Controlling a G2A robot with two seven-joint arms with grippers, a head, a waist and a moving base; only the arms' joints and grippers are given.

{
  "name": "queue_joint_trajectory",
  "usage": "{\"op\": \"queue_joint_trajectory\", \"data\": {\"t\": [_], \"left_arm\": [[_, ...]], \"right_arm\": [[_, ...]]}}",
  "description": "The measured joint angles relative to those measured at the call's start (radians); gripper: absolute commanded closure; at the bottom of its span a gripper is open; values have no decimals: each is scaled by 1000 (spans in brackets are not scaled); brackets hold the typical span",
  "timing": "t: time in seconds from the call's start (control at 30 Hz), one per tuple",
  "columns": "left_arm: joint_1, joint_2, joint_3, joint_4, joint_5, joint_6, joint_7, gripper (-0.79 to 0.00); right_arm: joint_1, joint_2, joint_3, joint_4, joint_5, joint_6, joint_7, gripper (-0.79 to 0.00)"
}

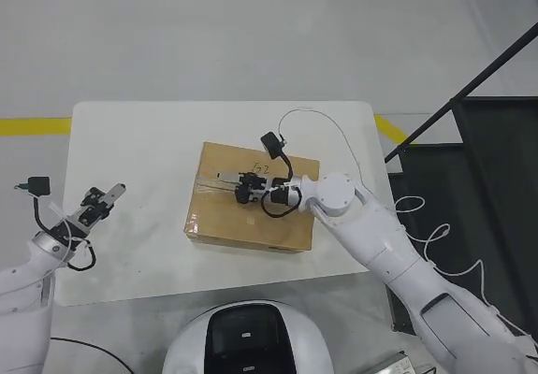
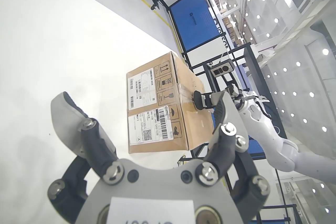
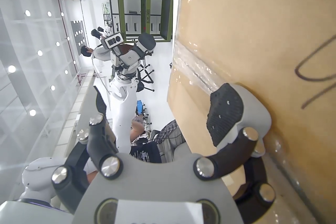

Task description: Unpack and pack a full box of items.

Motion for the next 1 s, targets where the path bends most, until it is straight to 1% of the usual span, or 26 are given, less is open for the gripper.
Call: {"op": "queue_joint_trajectory", "data": {"t": [0.23, 0.6, 0.83, 1.0], "left_arm": [[10, 2, 15, -19, 25, -2, 34, -785], [26, 6, 35, -55, 71, 13, 85, -785], [21, 8, 58, -70, 83, 24, 86, -785], [9, 9, 86, -73, 81, 25, 65, -785]], "right_arm": [[-130, 43, 127, -104, -26, 15, 10, -785], [-283, 84, 301, -139, 25, -29, 24, -785], [-365, 104, 416, -150, 72, -64, 17, -785], [-427, 118, 493, -175, 93, -86, 25, -785]]}}
